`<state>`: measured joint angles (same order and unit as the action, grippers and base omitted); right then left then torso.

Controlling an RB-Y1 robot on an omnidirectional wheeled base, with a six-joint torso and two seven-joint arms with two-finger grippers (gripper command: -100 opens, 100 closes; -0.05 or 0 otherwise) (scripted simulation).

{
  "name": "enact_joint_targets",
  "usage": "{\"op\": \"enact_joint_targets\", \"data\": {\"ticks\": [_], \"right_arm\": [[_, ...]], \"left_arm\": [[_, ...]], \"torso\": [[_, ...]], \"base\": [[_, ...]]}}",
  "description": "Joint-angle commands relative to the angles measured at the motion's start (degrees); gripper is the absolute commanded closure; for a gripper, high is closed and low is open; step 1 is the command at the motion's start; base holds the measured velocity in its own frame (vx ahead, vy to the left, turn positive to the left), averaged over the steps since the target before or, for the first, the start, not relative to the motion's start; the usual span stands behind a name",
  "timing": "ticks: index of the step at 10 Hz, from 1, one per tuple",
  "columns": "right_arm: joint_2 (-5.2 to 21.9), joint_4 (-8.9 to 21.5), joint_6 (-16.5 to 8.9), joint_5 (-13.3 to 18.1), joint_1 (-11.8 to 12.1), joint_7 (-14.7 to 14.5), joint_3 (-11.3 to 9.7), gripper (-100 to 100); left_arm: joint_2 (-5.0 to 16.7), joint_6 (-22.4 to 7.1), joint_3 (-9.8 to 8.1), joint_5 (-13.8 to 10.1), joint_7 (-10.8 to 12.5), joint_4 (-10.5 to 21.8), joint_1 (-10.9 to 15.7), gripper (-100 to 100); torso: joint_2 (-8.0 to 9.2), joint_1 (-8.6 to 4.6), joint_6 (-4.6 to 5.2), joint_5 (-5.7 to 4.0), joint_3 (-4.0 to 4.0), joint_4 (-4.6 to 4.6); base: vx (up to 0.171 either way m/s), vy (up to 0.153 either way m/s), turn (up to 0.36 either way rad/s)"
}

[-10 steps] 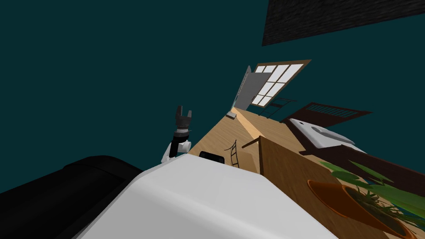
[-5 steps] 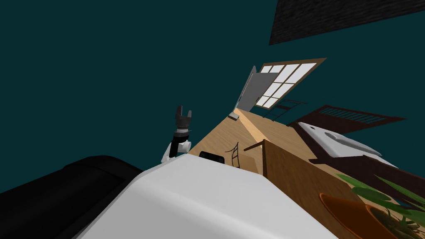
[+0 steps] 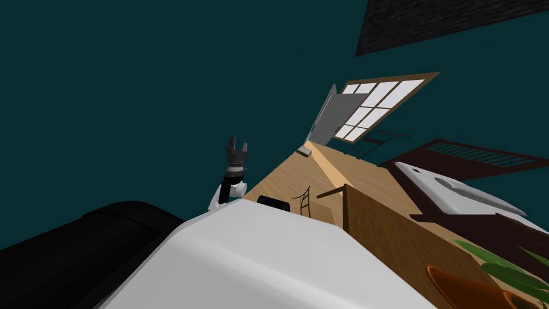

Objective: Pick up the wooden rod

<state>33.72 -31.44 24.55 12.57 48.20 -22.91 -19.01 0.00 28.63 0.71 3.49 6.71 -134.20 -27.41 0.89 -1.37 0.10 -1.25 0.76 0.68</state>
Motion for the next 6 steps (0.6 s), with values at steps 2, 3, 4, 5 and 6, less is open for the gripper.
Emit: {"op": "enact_joint_targets", "data": {"ticks": [2, 3, 4, 5, 6], "right_arm": [[-1.67, 2.83, 2.27, -1.28, 0.5, -2.65, 1.52, 100], [-3.06, 4.14, 4.03, -2.51, 1.23, -4.85, 2.86, 100], [-3.06, 4.81, 4.03, -2.51, 1.23, -4.85, 2.86, 100], [-2.87, 4.29, 3.72, -2.34, 1.16, -4.52, 2.7, 100], [-2.91, 4.53, 3.96, -2.37, 1.13, -4.68, 2.73, 0]], "left_arm": [[0.0, 0.0, 0.0, 0.0, 0.0, 0.0, 0.0, 0], [0.0, 0.0, 0.0, 0.0, 0.0, 0.0, 0.0, 0], [0.0, 0.0, 0.0, 0.0, 0.0, 0.0, 0.0, 0], [0.0, 0.0, 0.0, 0.0, 0.0, 0.0, 0.0, 0], [0.0, 0.0, 0.0, 0.0, 0.0, 0.0, 0.0, 0]], "torso": [[0.01, 0.03, -0.02, 0.03, 0.0, -0.01], [-0.01, 0.01, -0.02, 0.02, -0.01, 0.0], [-0.04, 0.02, -0.03, 0.03, -0.02, -0.01], [-0.04, 0.0, -0.02, 0.03, -0.03, -0.02], [-0.01, 0.01, -0.02, 0.03, -0.01, 0.0]], "base": [[0.012, -0.001, 0.092], [0.023, -0.004, 0.127], [0.021, -0.006, 0.057], [0.0, 0.0, 0.0], [0.0, 0.0, 0.0]]}}
